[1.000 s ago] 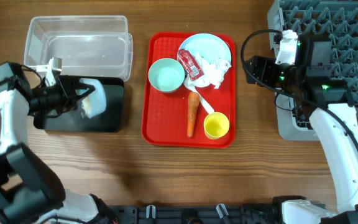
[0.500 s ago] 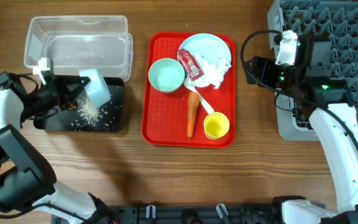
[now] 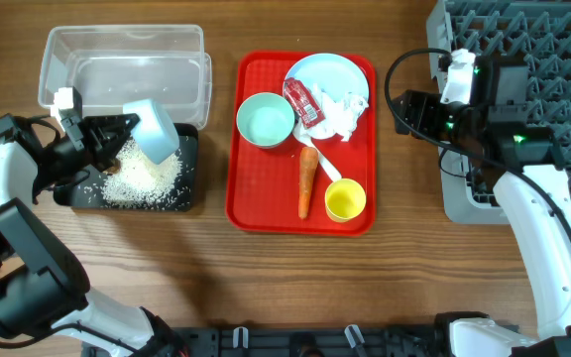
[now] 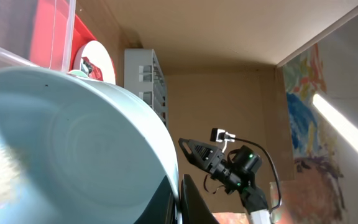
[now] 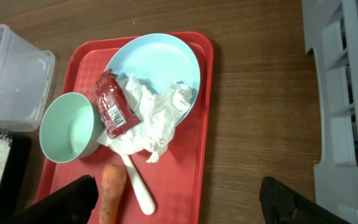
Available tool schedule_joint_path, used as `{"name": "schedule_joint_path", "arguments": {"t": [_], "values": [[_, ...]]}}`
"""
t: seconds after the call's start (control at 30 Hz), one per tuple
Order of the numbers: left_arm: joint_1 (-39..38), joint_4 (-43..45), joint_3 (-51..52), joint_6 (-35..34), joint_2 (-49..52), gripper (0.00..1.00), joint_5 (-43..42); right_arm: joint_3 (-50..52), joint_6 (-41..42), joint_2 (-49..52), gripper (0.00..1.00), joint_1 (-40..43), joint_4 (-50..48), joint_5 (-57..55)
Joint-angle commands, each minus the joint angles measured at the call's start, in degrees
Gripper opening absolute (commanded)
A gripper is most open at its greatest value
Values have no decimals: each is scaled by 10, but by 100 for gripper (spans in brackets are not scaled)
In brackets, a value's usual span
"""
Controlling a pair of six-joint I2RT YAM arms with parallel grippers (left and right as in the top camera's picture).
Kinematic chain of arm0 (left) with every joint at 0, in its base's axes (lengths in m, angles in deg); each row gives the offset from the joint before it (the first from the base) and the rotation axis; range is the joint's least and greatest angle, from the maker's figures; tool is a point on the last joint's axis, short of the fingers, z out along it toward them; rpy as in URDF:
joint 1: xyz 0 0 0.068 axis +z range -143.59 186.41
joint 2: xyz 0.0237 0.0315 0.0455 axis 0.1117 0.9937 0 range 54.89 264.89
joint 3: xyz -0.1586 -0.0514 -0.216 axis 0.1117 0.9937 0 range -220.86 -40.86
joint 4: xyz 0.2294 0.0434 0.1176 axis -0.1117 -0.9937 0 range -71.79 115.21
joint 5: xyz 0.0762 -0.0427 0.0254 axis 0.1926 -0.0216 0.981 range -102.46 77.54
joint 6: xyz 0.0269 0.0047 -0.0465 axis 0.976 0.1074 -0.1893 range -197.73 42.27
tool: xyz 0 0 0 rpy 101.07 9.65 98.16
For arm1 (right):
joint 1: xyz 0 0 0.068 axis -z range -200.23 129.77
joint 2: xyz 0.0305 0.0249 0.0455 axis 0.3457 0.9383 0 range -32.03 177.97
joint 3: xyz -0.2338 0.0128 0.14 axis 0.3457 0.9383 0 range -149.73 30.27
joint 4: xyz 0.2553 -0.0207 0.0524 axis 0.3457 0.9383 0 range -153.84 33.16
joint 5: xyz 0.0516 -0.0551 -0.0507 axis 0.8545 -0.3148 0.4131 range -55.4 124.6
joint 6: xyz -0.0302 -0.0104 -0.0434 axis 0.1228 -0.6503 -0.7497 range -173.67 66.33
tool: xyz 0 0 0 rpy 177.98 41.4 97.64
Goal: Sort waste into correct bins and load items into the dishwasher rack
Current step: 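Tip the rice from the blue bowl into the black tray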
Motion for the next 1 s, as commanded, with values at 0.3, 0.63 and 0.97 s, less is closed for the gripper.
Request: {"name": "schedule_joint_path", "arguments": {"t": [0.3,0.63,0.97], "values": [[5,0,3,-35,2,4,-22,-9,0,3,87,-1,2,-14],[0,0,3,-21,-2,4,-22,-9,0,3,87,-1,1,-14],[-104,31,1,45,-108,4,70,-9,0,3,89,-1,-3,-14]]}}
